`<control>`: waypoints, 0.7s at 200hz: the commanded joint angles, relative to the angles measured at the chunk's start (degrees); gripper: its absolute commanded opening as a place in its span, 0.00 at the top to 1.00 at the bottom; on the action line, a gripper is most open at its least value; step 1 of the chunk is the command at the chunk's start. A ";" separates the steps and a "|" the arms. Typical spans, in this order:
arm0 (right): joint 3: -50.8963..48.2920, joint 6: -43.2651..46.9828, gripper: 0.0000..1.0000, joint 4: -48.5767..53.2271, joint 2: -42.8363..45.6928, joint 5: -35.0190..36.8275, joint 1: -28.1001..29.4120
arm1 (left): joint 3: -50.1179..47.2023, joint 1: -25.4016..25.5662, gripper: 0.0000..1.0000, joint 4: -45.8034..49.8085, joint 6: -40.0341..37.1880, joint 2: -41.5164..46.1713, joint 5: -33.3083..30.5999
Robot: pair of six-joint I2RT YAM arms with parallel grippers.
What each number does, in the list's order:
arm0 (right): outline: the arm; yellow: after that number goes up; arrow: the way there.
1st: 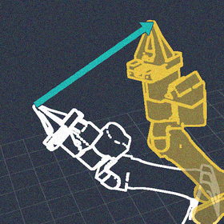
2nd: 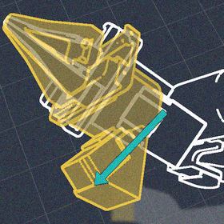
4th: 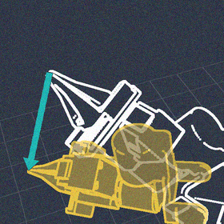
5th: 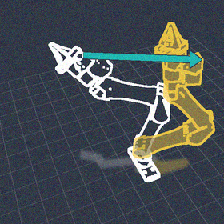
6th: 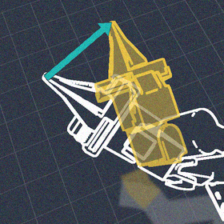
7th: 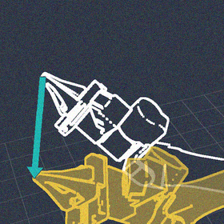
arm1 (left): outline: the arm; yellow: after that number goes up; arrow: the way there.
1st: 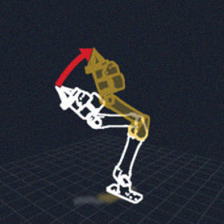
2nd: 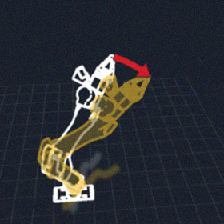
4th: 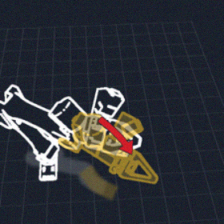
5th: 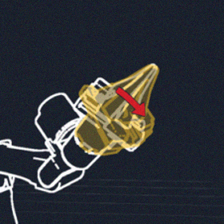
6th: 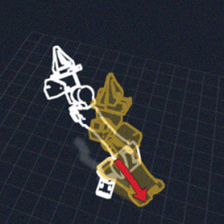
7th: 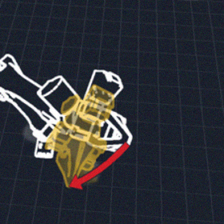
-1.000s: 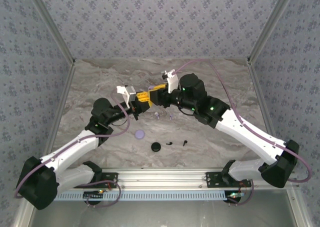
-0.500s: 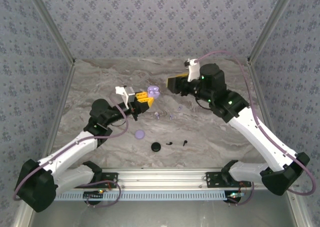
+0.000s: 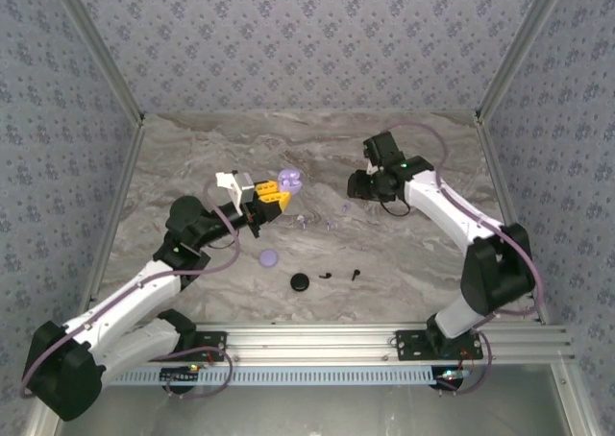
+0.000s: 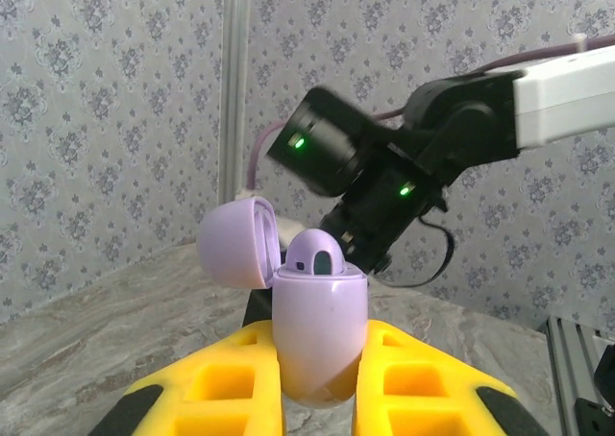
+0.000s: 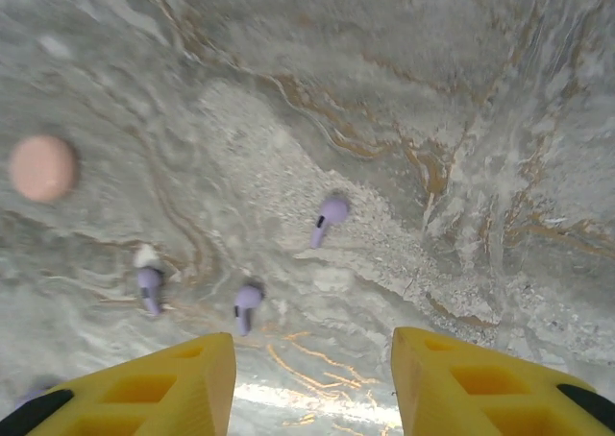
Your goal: Insert the wireless bluetooth earbuds into the charging case
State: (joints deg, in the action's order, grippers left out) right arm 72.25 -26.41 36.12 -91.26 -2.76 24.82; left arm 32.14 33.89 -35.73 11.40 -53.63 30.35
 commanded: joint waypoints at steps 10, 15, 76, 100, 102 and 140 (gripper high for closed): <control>3.54 -1.41 0.53 0.85 -7.96 1.09 0.10 | -0.89 0.33 1.00 0.17 -0.94 2.24 -0.81; 4.00 -1.59 0.53 0.55 -9.27 1.19 0.16 | -0.94 0.39 1.00 0.37 -0.99 2.43 -0.84; 11.76 -2.74 0.57 1.65 -21.45 3.81 2.25 | -2.07 0.37 1.00 1.38 -1.73 4.64 -1.50; 13.20 -3.42 0.59 2.13 -23.72 5.08 2.62 | -2.26 0.32 1.00 2.09 -2.23 5.44 -1.43; 13.30 -3.54 0.59 2.18 -23.88 5.23 2.61 | -2.28 0.33 1.00 2.20 -2.25 5.46 -1.39; 13.71 -4.42 0.60 2.87 -25.83 6.09 2.74 | -2.52 0.34 1.00 2.55 -2.52 6.48 -1.52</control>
State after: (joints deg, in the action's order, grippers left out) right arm 84.53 -29.17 36.34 -115.57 1.17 27.49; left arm 29.50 33.89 -32.71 9.93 -48.73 29.06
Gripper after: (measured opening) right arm 0.402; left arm 0.155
